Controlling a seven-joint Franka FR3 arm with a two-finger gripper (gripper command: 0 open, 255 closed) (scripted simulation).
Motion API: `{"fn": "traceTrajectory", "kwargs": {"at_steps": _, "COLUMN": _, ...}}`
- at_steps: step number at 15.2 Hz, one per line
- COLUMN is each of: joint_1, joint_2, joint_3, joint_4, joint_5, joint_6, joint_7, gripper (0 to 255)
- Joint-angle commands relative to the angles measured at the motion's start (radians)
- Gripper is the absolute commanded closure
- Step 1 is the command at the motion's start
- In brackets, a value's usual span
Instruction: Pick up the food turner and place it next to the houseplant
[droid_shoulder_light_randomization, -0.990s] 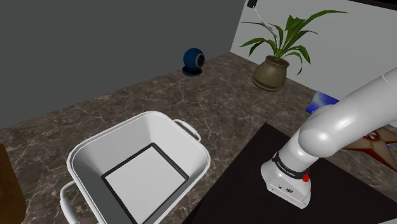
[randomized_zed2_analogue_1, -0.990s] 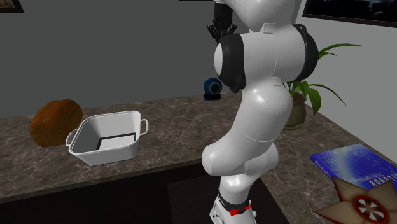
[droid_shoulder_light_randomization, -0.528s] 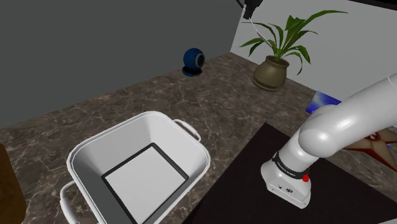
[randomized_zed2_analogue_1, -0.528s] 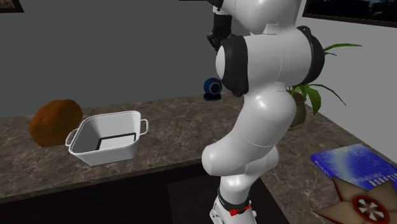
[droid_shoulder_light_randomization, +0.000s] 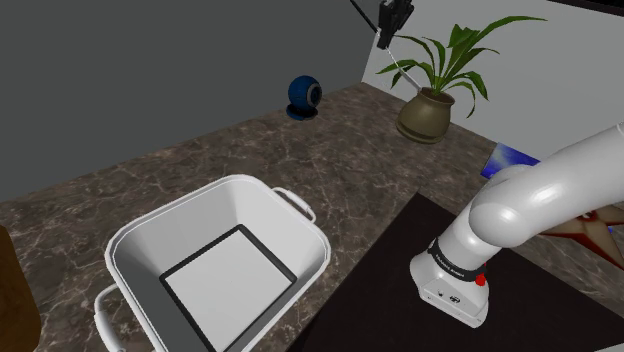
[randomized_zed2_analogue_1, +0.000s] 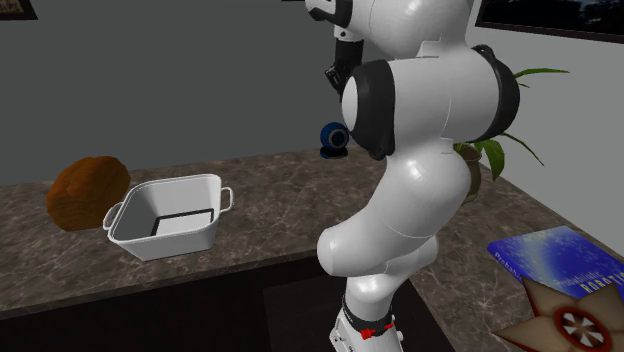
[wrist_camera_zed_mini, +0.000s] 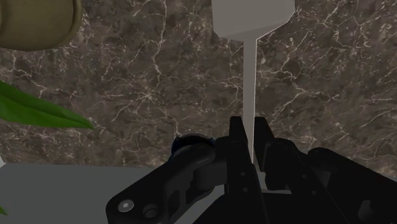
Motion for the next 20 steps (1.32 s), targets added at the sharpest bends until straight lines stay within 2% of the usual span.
{"fn": "traceTrajectory", "kwargs": {"at_steps": 1, "joint_1": 0.000, "joint_2": -0.010, "joint_3": 0.000, "joint_4": -0.039, "joint_5": 0.000, "joint_6": 0.029, "joint_7": 0.000, "gripper": 255}}
{"fn": "traceTrajectory", "kwargs": {"at_steps": 20, "joint_1": -0.002, "joint_2": -0.060, "joint_3": -0.002, "joint_4": -0.340, "joint_5": -0.004, "joint_6": 0.281, "joint_7": 0.000, "gripper": 255}}
